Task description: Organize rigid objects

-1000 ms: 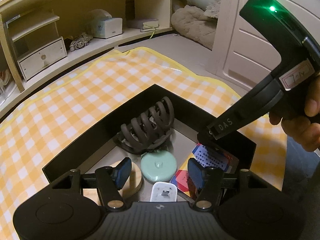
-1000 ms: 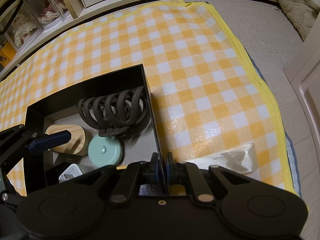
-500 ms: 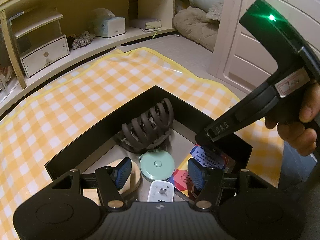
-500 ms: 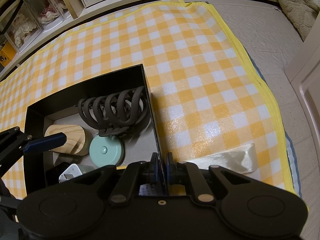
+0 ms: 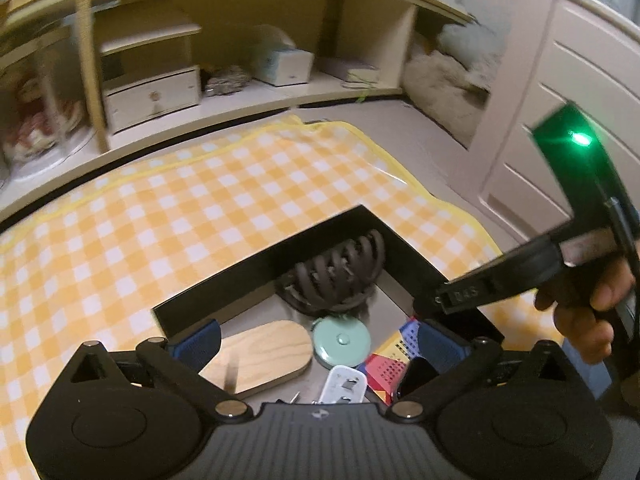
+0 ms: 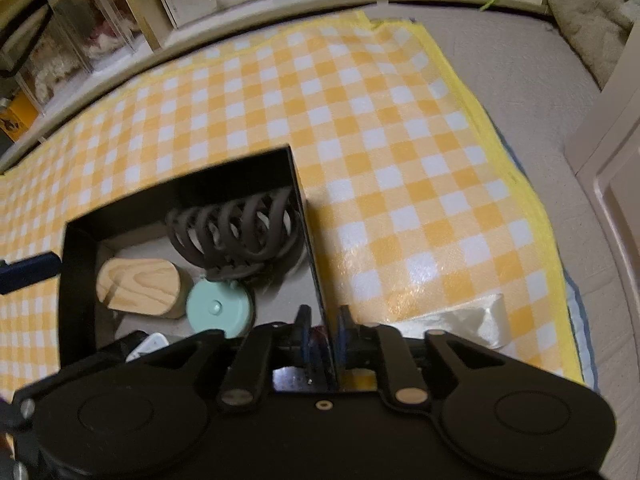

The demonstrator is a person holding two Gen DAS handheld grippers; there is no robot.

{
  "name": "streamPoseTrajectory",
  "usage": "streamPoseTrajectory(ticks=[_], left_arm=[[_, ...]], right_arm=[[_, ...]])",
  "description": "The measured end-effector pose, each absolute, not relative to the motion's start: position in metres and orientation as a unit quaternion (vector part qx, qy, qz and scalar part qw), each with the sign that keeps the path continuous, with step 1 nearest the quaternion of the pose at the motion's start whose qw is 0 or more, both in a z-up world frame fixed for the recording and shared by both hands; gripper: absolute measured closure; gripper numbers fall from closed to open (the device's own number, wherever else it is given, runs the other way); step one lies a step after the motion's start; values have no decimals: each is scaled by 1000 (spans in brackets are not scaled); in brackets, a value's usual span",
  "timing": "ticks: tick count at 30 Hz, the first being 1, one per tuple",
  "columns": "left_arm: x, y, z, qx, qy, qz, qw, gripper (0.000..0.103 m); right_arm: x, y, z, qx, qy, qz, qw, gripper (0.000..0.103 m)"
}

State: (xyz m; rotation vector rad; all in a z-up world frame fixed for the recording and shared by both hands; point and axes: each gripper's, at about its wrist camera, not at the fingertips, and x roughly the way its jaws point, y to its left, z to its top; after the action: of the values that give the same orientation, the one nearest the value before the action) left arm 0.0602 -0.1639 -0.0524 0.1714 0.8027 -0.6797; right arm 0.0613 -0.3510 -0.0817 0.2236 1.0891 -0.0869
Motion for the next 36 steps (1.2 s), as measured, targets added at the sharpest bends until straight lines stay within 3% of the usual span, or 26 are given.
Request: streamPoseTrajectory(ticks=[9, 18, 36], left_arm=[[56, -134, -35, 55, 399, -264, 876, 0], [25, -106, -6, 22, 392, -220, 893, 0], [-25, -67, -4, 10, 388, -162, 907, 0]], right_arm=[[22, -326, -26, 78, 444, -26, 893, 33], [-28, -309, 7, 44, 401, -30, 914, 6], [-73, -294, 9, 32, 377, -70, 923, 0]])
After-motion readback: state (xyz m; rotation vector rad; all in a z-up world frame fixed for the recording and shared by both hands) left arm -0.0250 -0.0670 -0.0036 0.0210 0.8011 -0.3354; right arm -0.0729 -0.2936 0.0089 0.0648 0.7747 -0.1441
